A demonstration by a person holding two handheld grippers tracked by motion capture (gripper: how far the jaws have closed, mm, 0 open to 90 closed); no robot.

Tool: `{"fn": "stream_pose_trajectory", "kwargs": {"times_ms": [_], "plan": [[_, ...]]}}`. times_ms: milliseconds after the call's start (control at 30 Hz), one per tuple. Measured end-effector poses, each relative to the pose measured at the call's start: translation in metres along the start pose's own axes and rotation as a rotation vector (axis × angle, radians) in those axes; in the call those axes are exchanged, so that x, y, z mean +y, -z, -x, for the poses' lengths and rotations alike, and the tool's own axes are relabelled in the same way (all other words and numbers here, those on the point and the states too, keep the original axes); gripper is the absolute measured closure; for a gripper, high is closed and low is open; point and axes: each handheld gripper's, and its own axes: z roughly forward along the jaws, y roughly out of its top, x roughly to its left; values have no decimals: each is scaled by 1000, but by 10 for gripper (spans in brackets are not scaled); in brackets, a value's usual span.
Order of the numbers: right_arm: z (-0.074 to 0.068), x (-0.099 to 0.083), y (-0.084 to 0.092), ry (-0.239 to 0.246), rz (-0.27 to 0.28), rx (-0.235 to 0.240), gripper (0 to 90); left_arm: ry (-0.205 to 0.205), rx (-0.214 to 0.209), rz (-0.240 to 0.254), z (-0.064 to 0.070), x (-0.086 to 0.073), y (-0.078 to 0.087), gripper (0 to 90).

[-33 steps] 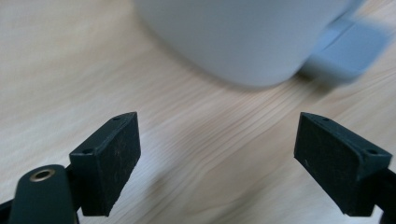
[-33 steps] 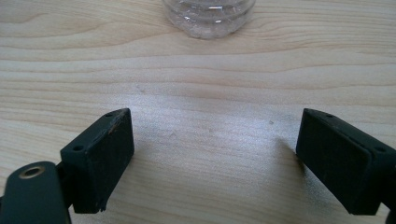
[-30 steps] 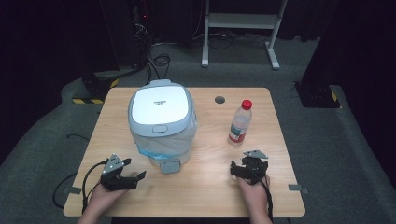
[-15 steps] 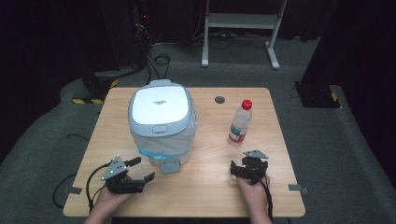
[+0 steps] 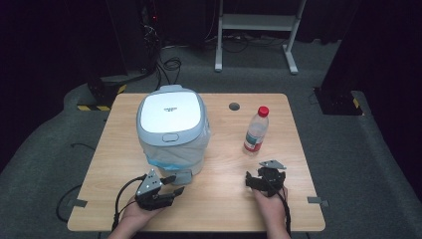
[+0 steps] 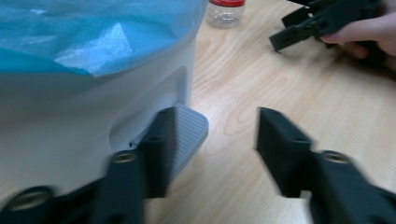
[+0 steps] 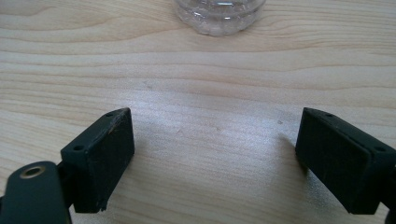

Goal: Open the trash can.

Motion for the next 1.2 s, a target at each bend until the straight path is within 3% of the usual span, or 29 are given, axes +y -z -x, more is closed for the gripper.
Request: {"fn": "stream_pose_trajectory", "kwargs": {"times_ms": [67, 133, 333, 467, 533, 667, 767, 800, 867, 1200], "plan": [[0, 0, 0, 4, 1, 1, 114, -5, 27, -8, 1, 0, -5, 641], [0, 0, 0, 5, 1, 3, 114, 16, 47, -11, 1, -1, -10, 700], [-1, 0, 0, 6, 2, 3, 115, 48, 122, -34, -2, -4, -24, 820], [-1, -1, 0, 18, 4, 11, 116, 39, 149, -52, -4, -7, -29, 837], [-1, -1, 0, 17, 4, 13, 116, 68, 144, -51, -8, -10, -29, 845], [-1, -1, 0, 18, 4, 16, 115, 68, 169, -57, -10, -11, -27, 839], [-1, -1, 0, 20, 5, 16, 115, 75, 165, -55, -12, -12, -27, 840], [-1, -1, 0, 18, 4, 15, 115, 63, 187, -58, -12, -11, -27, 840], [-2, -1, 0, 22, 5, 16, 115, 80, 201, -62, -20, -12, -25, 837], [-1, -1, 0, 29, 5, 23, 114, 92, 204, -67, -31, -10, -26, 866]]}}
